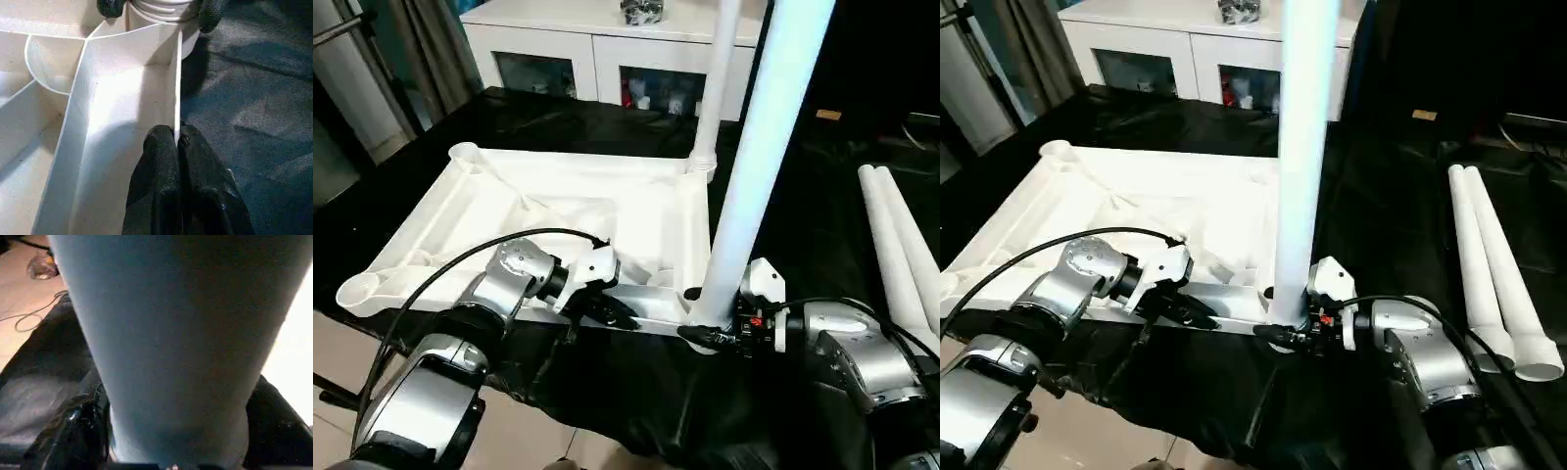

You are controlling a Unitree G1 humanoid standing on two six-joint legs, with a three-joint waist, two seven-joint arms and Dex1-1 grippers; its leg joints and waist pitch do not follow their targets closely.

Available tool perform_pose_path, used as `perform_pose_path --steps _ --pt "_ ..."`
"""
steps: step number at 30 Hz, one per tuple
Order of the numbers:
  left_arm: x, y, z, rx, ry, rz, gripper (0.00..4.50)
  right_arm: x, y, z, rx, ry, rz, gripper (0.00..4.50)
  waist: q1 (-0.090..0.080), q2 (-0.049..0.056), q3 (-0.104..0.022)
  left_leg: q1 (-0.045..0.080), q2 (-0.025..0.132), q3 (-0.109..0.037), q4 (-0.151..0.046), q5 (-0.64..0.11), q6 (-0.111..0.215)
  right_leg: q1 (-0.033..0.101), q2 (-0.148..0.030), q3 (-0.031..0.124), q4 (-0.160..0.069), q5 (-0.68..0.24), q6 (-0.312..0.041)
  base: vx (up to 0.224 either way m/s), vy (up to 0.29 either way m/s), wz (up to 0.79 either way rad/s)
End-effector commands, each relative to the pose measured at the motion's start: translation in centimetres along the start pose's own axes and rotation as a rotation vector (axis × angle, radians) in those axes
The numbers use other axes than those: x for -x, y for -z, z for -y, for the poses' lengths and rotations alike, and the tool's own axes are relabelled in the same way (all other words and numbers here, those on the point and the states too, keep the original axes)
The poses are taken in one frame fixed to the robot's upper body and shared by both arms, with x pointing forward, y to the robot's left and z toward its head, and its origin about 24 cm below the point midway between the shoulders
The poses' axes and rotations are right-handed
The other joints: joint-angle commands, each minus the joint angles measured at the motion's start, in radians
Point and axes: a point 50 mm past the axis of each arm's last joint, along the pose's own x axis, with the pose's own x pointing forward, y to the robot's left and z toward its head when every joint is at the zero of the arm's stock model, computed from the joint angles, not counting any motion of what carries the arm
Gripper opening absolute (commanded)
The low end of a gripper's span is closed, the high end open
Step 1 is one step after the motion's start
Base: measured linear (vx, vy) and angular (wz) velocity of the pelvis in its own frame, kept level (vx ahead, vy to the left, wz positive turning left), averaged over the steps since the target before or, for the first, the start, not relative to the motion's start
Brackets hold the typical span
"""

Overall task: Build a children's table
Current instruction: Rotate leg to tighten

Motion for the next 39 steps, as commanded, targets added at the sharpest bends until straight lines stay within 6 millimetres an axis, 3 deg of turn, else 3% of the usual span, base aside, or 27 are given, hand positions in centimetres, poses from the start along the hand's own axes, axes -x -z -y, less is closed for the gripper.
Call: perform_pose_path --steps 1,6,8,12,14,15,17,20,21,23,29,30,32,39 --pt "-0.2 -0.6 -0.6 0.012 -0.065 0.024 0.0 -1.1 0.5 -0.2 -0.044 0.029 0.0 2.78 0.0 -0.012 -0.059 0.002 0.021 0.001 -0.064 -0.183 0.072 0.057 -0.062 0.035 -0.07 -0.215 -0.235 0.0 0.0 0.0" --pt "-0.9 -1.6 -2.8 0.122 -0.342 0.061 0.0 -2.6 1.1 2.3 -0.128 0.46 0.017 2.77 -0.02 -0.013 -0.053 0.01 0.012 -0.004 -0.072 -0.234 0.017 0.05 -0.062 0.034 -0.087 -0.373 -0.18 0.0 0.0 0.0" --pt "-1.7 -2.3 -3.6 0.171 -0.461 0.091 0.0 -3.5 1.5 3.0 -0.168 0.642 0.01 2.77 -0.024 -0.014 -0.055 0.01 0.012 -0.002 -0.07 -0.219 0.015 0.048 -0.061 0.038 -0.086 -0.335 -0.185 0.0 0.0 0.0" --pt "-2.6 -2.9 -4.0 0.208 -0.54 0.117 0.0 -4.7 1.9 2.8 -0.193 0.723 -0.002 2.77 -0.022 -0.016 -0.056 0.013 0.008 0.0 -0.068 -0.215 0.033 0.051 -0.059 0.038 -0.088 -0.303 -0.186 0.0 0.0 0.0" --pt "-3.4 -3.2 -3.9 0.215 -0.543 0.136 0.0 -5.5 1.8 2.6 -0.192 0.749 0.009 2.77 -0.02 -0.018 -0.057 0.007 0.009 -0.001 -0.069 -0.195 0.039 0.054 -0.06 0.038 -0.084 -0.285 -0.182 0.0 0.0 0.0" --pt "-3.8 -3.3 -3.6 0.203 -0.522 0.142 0.0 -5.7 1.8 2.5 -0.182 0.744 0.018 2.77 -0.019 -0.017 -0.058 0.008 0.008 0.0 -0.069 -0.195 0.041 0.054 -0.06 0.038 -0.085 -0.286 -0.181 0.0 0.0 0.0" --pt "-4.2 -3.3 -3.4 0.186 -0.493 0.139 0.0 -5.9 1.6 2.4 -0.186 0.734 0.048 3.46 -0.019 -0.016 -0.058 0.008 0.009 0.0 -0.069 -0.19 0.049 0.055 -0.06 0.039 -0.083 -0.268 -0.184 0.0 0.0 0.0" --pt "-3.9 -3.0 -3.0 0.148 -0.448 0.127 0.0 -5.4 1.1 2.7 -0.161 0.696 0.074 3.55 -0.02 -0.01 -0.055 0.007 0.01 -0.001 -0.072 -0.217 0.056 0.055 -0.059 0.038 -0.085 -0.273 -0.187 0.0 0.0 0.0" --pt "-3.7 -2.9 -3.0 0.136 -0.438 0.127 0.0 -5.2 1.0 2.7 -0.145 0.687 0.069 3.8 -0.022 -0.013 -0.054 0.005 0.01 -0.002 -0.072 -0.222 0.056 0.058 -0.059 0.037 -0.086 -0.282 -0.184 0.0 0.0 0.0" --pt "-3.1 -2.6 -2.7 0.112 -0.399 0.115 0.0 -4.6 0.8 2.9 -0.116 0.631 0.068 3.8 -0.027 -0.014 -0.056 0.004 0.01 -0.003 -0.073 -0.228 0.057 0.06 -0.059 0.036 -0.086 -0.296 -0.178 0.0 0.0 0.0" --pt "-1.6 -1.4 -1.9 0.062 -0.283 0.068 0.0 -3.1 0.6 2.1 -0.027 0.39 0.043 3.8 -0.035 -0.016 -0.063 -0.001 0.011 0.0 -0.063 -0.155 0.09 0.064 -0.058 0.036 -0.073 -0.166 -0.222 0.0 0.0 0.0" --pt "-1.2 -1.1 -1.7 0.052 -0.263 0.059 0.0 -2.8 0.6 1.8 -0.01 0.319 0.039 3.8 -0.032 -0.02 -0.064 -0.003 0.011 0.002 -0.06 -0.139 0.105 0.068 -0.055 0.034 -0.069 -0.133 -0.233 0.0 0.0 0.0" --pt "-0.7 -0.7 -1.4 0.042 -0.221 0.05 0.0 -2.2 0.5 1.1 0.002 0.19 0.025 3.8 -0.028 -0.016 -0.064 -0.006 0.016 0.002 -0.057 -0.124 0.133 0.066 -0.055 0.033 -0.061 -0.082 -0.252 0.0 0.0 0.0" --pt "0.2 -0.1 -0.3 0.015 -0.068 0.017 0.0 -1.0 0.6 0.0 0.013 -0.046 -0.046 3.8 -0.022 -0.02 -0.06 0.0 0.022 0.003 -0.062 -0.175 0.113 0.061 -0.06 0.035 -0.067 -0.176 -0.253 0.0 0.0 0.0"
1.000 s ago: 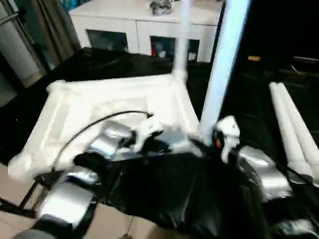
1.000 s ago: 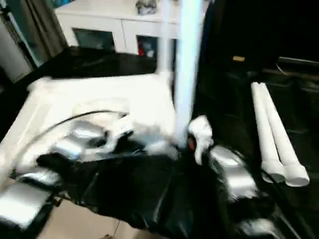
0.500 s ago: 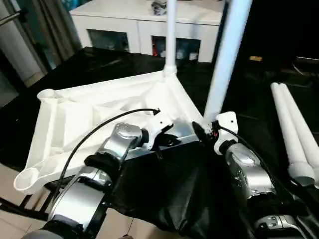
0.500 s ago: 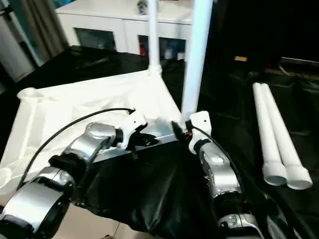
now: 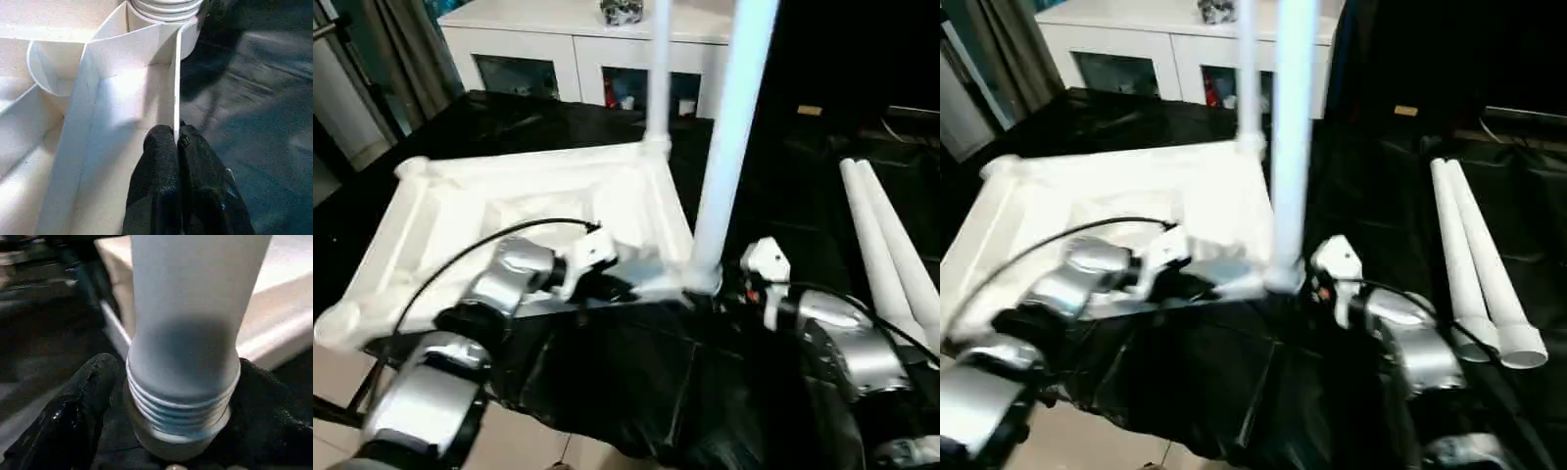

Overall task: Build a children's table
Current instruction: Rotate leg to tighten

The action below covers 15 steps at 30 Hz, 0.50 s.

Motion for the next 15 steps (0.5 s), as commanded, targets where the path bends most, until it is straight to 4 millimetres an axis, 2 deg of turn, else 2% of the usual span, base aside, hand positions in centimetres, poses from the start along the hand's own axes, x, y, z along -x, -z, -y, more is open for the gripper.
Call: perform_pose_path --steps 1,3,5,11,15 --pt "-0.53 -0.46 0.44 -0.026 0.062 0.009 0.0 -1.23 0.59 -1.55 -0.015 -0.141 -0.037 3.8 0.008 -0.02 -0.059 0.001 0.022 0.004 -0.06 -0.177 0.103 0.059 -0.061 0.036 -0.067 -0.179 -0.253 0.0 0.0 0.0" --pt "-0.5 -0.45 0.55 -0.034 0.078 0.005 0.0 -1.15 0.56 -1.54 -0.01 -0.152 -0.044 3.8 0.014 -0.02 -0.06 0.003 0.022 0.003 -0.059 -0.167 0.098 0.059 -0.062 0.037 -0.066 -0.185 -0.247 0.0 0.0 0.0" --pt "-0.47 -0.44 0.65 -0.045 0.096 -0.003 0.0 -1.1 0.47 -1.49 -0.006 -0.165 -0.049 3.55 0.02 -0.02 -0.062 0.003 0.022 0.003 -0.058 -0.151 0.097 0.058 -0.061 0.037 -0.064 -0.175 -0.246 0.0 0.0 0.0" --pt "-0.64 -0.46 0.93 -0.051 0.122 -0.003 0.0 -1.03 0.32 -1.67 -0.008 -0.196 -0.052 3.16 0.026 -0.018 -0.064 0.003 0.023 0.003 -0.056 -0.133 0.102 0.059 -0.06 0.037 -0.057 -0.119 -0.26 0.0 0.0 0.0" --pt "-0.65 -0.39 0.99 -0.05 0.126 -0.004 0.0 -1.13 0.22 -1.89 -0.017 -0.208 -0.042 2.85 0.03 -0.019 -0.063 0.003 0.023 0.002 -0.057 -0.145 0.094 0.059 -0.061 0.036 -0.06 -0.146 -0.251 0.0 0.0 0.0"
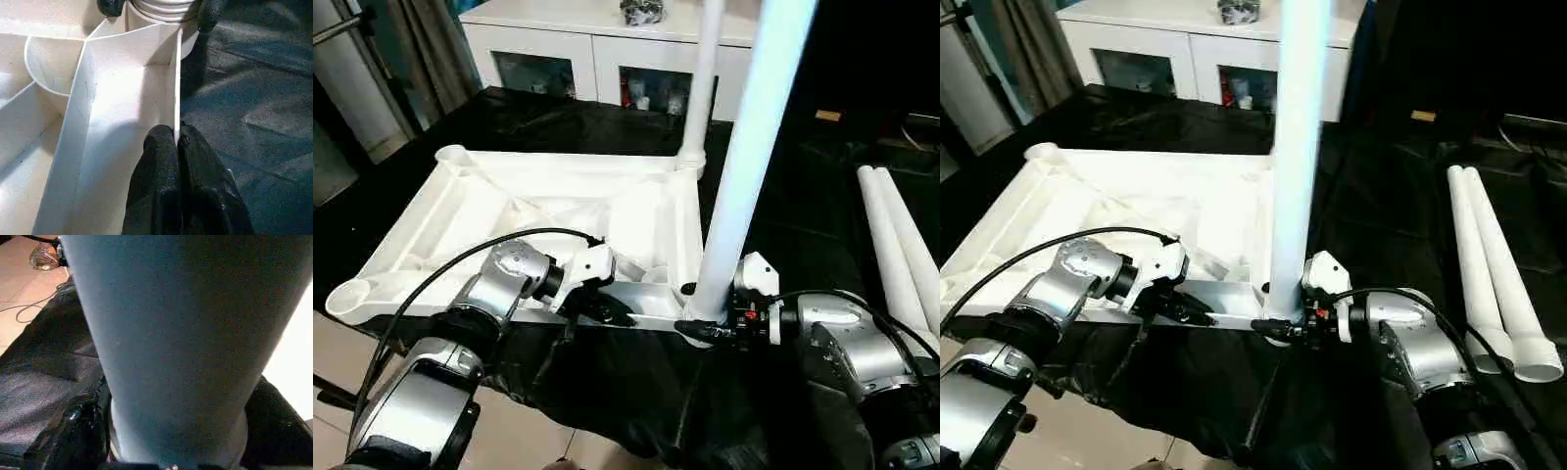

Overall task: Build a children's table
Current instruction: Rotate leg to tighten

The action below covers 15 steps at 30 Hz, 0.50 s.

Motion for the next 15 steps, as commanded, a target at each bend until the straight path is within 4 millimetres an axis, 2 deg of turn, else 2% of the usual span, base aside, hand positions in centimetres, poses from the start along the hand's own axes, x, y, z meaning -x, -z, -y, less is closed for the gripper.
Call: perform_pose_path --steps 1,5,6,9,10,12,13,15 --pt "-0.5 -0.3 0.2 -0.007 0.021 0.012 0.0 -0.9 0.5 -1.1 -0.03 -0.072 -0.008 2.82 0.001 -0.015 -0.061 0.003 0.022 0.002 -0.061 -0.149 0.094 0.058 -0.06 0.036 -0.062 -0.16 -0.247 0.0 0.0 0.0" --pt "-0.7 -0.3 -0.3 0.022 -0.039 0.013 0.0 -1.3 0.6 -0.9 -0.058 -0.008 0.017 2.75 0.001 -0.016 -0.062 0.004 0.023 0.002 -0.061 -0.146 0.088 0.057 -0.06 0.037 -0.062 -0.159 -0.244 0.0 0.0 0.0" --pt "-0.9 -0.4 -0.7 0.044 -0.094 0.012 0.0 -1.5 0.7 -0.6 -0.08 0.06 0.027 2.75 0.001 -0.017 -0.06 0.004 0.022 0.002 -0.062 -0.155 0.083 0.057 -0.061 0.037 -0.064 -0.175 -0.242 0.0 0.0 0.0" --pt "-1.4 -0.8 -1.5 0.088 -0.204 0.027 0.0 -2.2 1.2 0.5 -0.113 0.247 0.028 2.74 -0.005 -0.019 -0.053 0.007 0.017 0.002 -0.068 -0.202 0.052 0.052 -0.062 0.036 -0.078 -0.303 -0.207 0.0 0.0 0.0" --pt "-2.1 -1.3 -2.1 0.112 -0.278 0.041 0.0 -2.7 1.5 1.4 -0.134 0.416 0.038 2.74 -0.014 -0.02 -0.048 0.009 0.014 -0.002 -0.073 -0.236 0.025 0.051 -0.064 0.035 -0.087 -0.393 -0.18 0.0 0.0 0.0" --pt "-2.7 -1.7 -2.4 0.129 -0.319 0.056 0.0 -3.1 1.6 1.8 -0.159 0.516 0.053 2.74 -0.02 -0.023 -0.047 0.011 0.012 -0.004 -0.076 -0.254 0.014 0.051 -0.063 0.035 -0.092 -0.435 -0.16 0.0 0.0 0.0" --pt "-3.5 -2.3 -2.6 0.142 -0.363 0.073 0.0 -3.7 1.7 2.1 -0.19 0.62 0.06 2.74 -0.021 -0.018 -0.048 0.015 0.012 -0.004 -0.075 -0.256 0.011 0.048 -0.066 0.037 -0.094 -0.44 -0.153 0.0 0.0 0.0" --pt "-4.0 -2.6 -2.7 0.152 -0.381 0.086 0.0 -4.2 1.8 2.1 -0.199 0.658 0.062 2.74 -0.024 -0.022 -0.048 0.016 0.01 -0.004 -0.076 -0.264 0.015 0.047 -0.06 0.037 -0.096 -0.426 -0.152 0.0 0.0 0.0"
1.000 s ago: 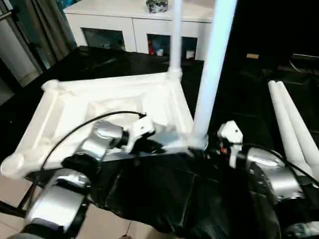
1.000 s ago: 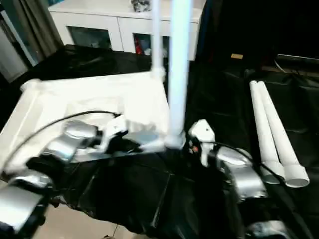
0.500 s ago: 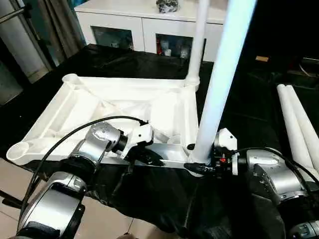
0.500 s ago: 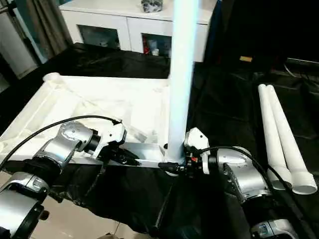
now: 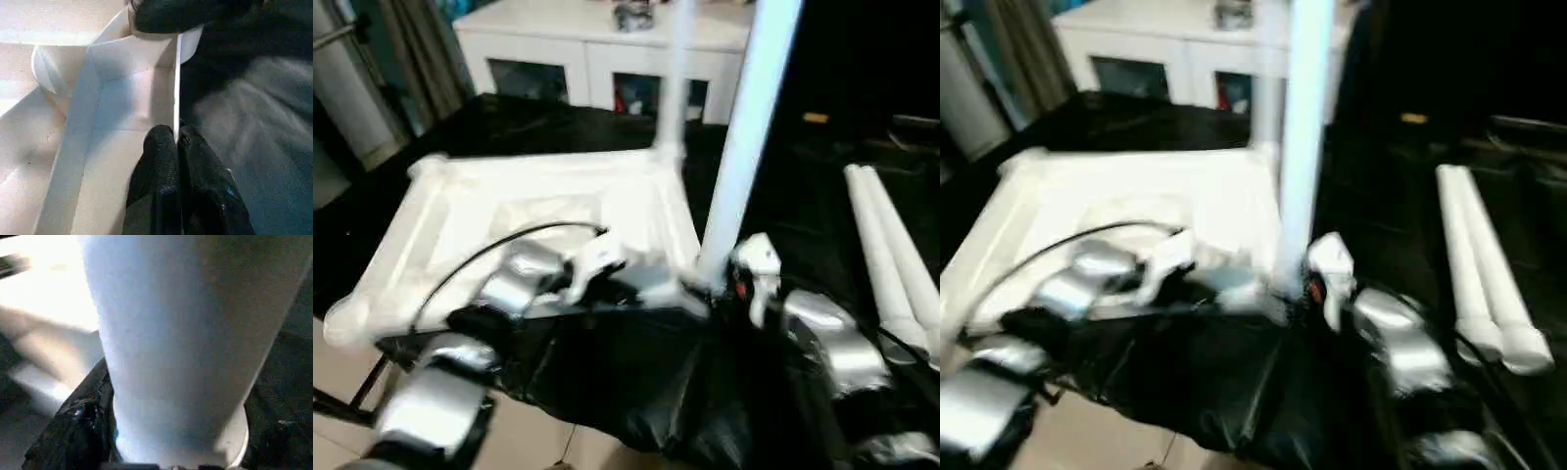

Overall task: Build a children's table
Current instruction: Rotate leg to tighten

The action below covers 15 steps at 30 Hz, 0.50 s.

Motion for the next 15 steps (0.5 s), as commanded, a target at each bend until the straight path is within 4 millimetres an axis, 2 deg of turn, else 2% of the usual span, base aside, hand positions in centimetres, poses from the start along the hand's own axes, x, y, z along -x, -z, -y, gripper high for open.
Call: perform_pose_path --steps 1,3,4,6,9,10,12,13,14,15 --pt "-1.5 -1.6 0.0 0.023 -0.097 0.054 0.0 -1.5 1.6 -2.7 -0.033 0.051 -0.061 2.74 -0.006 -0.016 -0.048 0.003 0.012 -0.002 -0.078 -0.26 0.022 0.039 -0.06 0.037 -0.096 -0.407 -0.155 0.0 0.0 0.0" --pt "-1.8 -1.7 0.1 0.027 -0.106 0.062 0.0 -1.8 1.7 -2.9 -0.041 0.079 -0.06 2.74 -0.006 -0.018 -0.05 0.002 0.01 -0.003 -0.078 -0.256 0.023 0.042 -0.058 0.035 -0.095 -0.398 -0.153 0.0 0.0 0.0" --pt "-2.2 -2.0 0.4 0.023 -0.099 0.077 0.0 -2.1 1.5 -3.7 -0.023 0.069 -0.044 2.74 -0.005 -0.017 -0.051 0.002 0.011 -0.002 -0.078 -0.245 0.027 0.041 -0.059 0.037 -0.094 -0.381 -0.152 0.0 0.0 0.0" --pt "-2.7 -2.1 1.0 -0.002 -0.076 0.088 0.0 -2.5 1.3 -4.6 0.019 0.051 -0.013 3.29 -0.004 -0.016 -0.053 -0.001 0.012 -0.003 -0.079 -0.238 0.031 0.043 -0.059 0.037 -0.091 -0.355 -0.157 0.0 0.0 0.0" --pt "-2.6 -2.0 1.1 -0.02 -0.059 0.089 0.0 -2.4 1.2 -4.2 -0.015 0.048 0.005 3.51 -0.004 -0.015 -0.054 -0.003 0.013 -0.002 -0.077 -0.229 0.044 0.046 -0.059 0.038 -0.086 -0.306 -0.169 0.0 0.0 0.0" --pt "-2.1 -1.7 1.2 -0.024 -0.034 0.092 0.0 -2.0 1.0 -3.4 -0.008 0.03 0.01 3.73 -0.004 -0.023 -0.054 -0.002 0.013 -0.001 -0.076 -0.225 0.052 0.046 -0.058 0.038 -0.084 -0.293 -0.176 0.0 0.0 0.0" --pt "-1.7 -1.5 1.1 -0.029 -0.019 0.096 0.0 -1.8 0.9 -3.0 0.019 0.011 0.011 3.8 -0.005 -0.019 -0.053 -0.004 0.013 0.0 -0.076 -0.224 0.059 0.046 -0.059 0.038 -0.085 -0.296 -0.179 0.0 0.0 0.0" --pt "-1.5 -1.4 1.2 -0.036 -0.009 0.1 0.0 -1.7 0.8 -2.9 0.036 0.001 0.012 3.97 -0.004 -0.027 -0.053 -0.006 0.012 0.0 -0.075 -0.218 0.064 0.048 -0.059 0.038 -0.084 -0.304 -0.177 0.0 0.0 0.0" --pt "-1.0 -1.0 1.1 -0.042 0.006 0.091 0.0 -1.4 0.5 -2.6 0.058 -0.047 0.016 3.97 -0.005 -0.043 -0.054 -0.007 0.013 0.003 -0.074 -0.205 0.072 0.049 -0.059 0.038 -0.086 -0.308 -0.172 0.0 0.0 0.0" --pt "-0.6 -0.7 1.1 -0.049 0.013 0.083 0.0 -1.2 0.4 -2.4 0.067 -0.081 0.018 3.97 -0.002 -0.036 -0.055 -0.009 0.014 0.0 -0.075 -0.196 0.075 0.052 -0.062 0.038 -0.08 -0.306 -0.174 0.0 0.0 0.0"
